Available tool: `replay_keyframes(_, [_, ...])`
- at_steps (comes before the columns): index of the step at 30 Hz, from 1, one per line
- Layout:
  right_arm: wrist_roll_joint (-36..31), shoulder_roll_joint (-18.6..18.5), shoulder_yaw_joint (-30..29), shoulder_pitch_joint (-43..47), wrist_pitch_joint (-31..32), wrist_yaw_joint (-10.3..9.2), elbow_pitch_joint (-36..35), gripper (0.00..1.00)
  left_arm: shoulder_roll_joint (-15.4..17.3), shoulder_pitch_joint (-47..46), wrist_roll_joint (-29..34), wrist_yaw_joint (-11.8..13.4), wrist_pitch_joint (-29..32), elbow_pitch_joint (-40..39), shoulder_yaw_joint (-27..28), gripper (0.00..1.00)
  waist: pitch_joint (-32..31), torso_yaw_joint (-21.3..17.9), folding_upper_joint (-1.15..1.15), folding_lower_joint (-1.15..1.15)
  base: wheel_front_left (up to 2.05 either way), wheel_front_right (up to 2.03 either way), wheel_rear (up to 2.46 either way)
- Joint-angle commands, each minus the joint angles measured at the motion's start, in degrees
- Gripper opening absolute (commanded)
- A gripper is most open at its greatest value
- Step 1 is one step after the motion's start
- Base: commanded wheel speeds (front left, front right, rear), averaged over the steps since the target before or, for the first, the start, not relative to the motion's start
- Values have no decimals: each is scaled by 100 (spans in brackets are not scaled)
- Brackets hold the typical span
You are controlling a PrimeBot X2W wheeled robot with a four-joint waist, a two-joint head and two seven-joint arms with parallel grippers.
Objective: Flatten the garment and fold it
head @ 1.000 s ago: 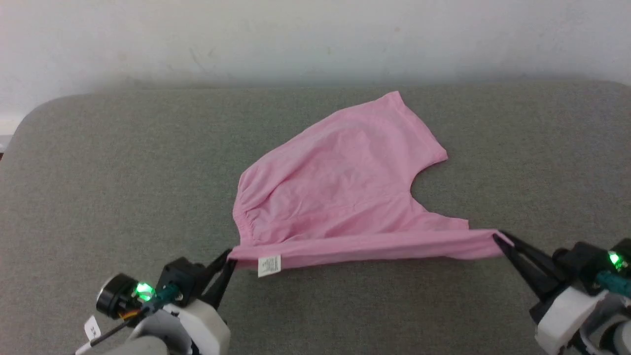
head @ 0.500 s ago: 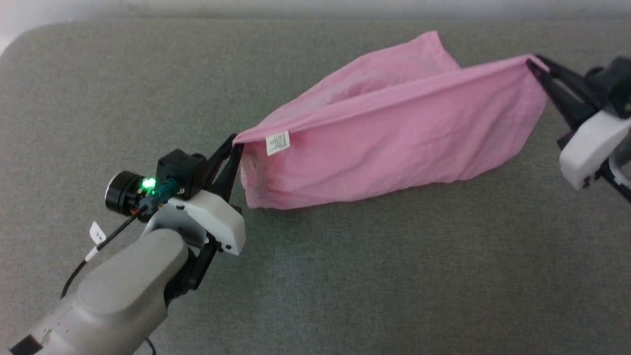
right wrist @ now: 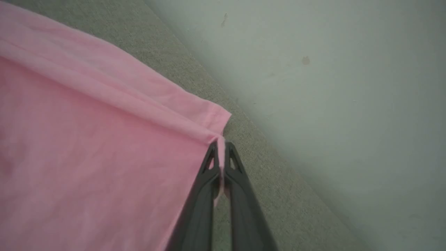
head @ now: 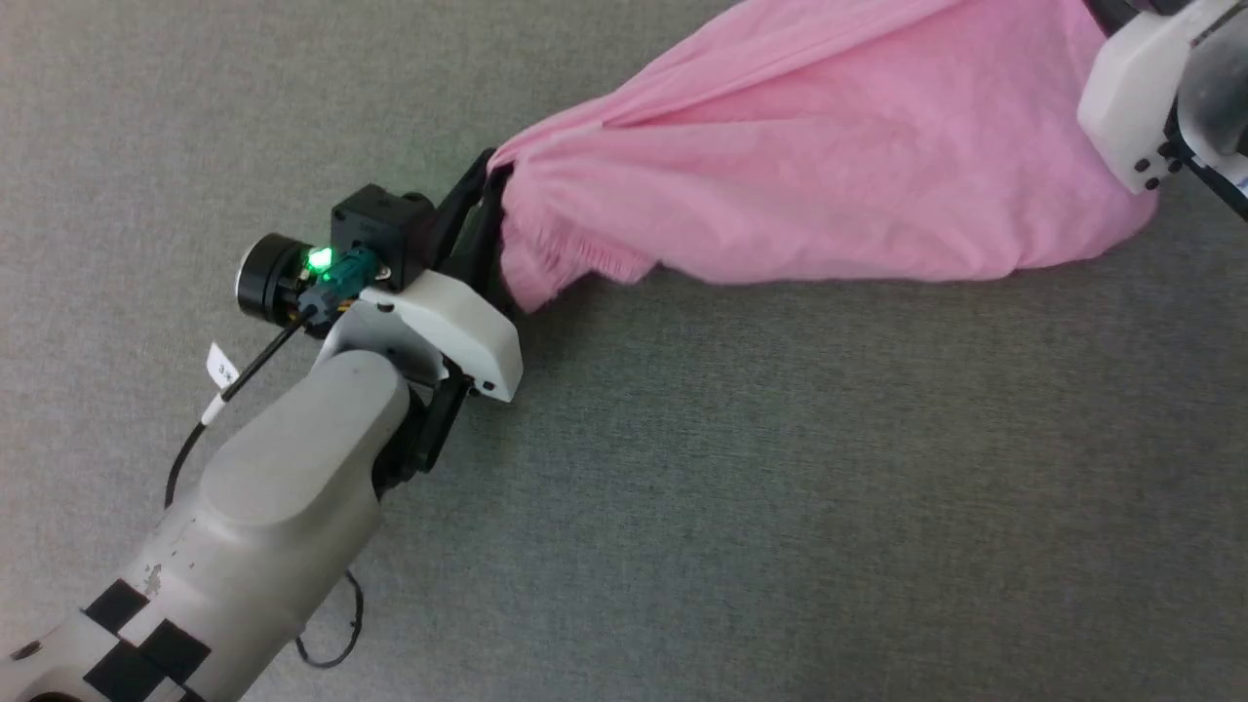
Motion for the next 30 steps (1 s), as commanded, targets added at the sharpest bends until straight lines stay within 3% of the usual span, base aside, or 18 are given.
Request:
replay_keyframes(1, [32,53,88,-125,-52,-13,167,0,-37,-35,91,-42,-21,46,44,0,300,252,0,-2,0,0,0])
replay_keyframes(9, [654,235,766,-327,-248,-13,929,0,-276,213,496,-166,-23,-2,501,0,147,270,0,-2,0,0,0])
replay_keyframes(10, [734,229,816,-347,-335,-13,953,31,-304,266,563,-173,-23,-42,579,9,81,263,0,-2,0,0,0])
replay_keyframes(11, [834,217,864,-358,-395,-13,966,45,-325,325,632,-187,-23,-84,646,71,5,255,0,-2,0,0,0])
replay_keyframes(12, [943,197,925,-367,-415,-13,961,60,-337,374,739,-170,-23,-165,741,100,-75,244,0,-2,0,0,0])
replay_keyframes(13, [1049,161,979,-391,-438,-13,935,100,-348,446,835,-152,-23,-257,847,100,-162,230,0,-2,0,0,0])
replay_keyframes(20, [1761,-386,1354,-641,-244,-13,401,100,-332,1110,1601,95,-23,-1068,1563,100,-692,179,0,-2,0,0,0])
replay_keyframes(25, [2458,-984,1844,-753,702,-13,-358,100,-399,1672,2122,318,-23,-1678,2041,100,-900,212,0,-2,0,0,0])
replay_keyframes(30, [3349,-1542,2175,-781,2102,-13,-1106,100,-602,2158,2548,459,-23,-2086,2442,100,-898,303,0,-2,0,0,0])
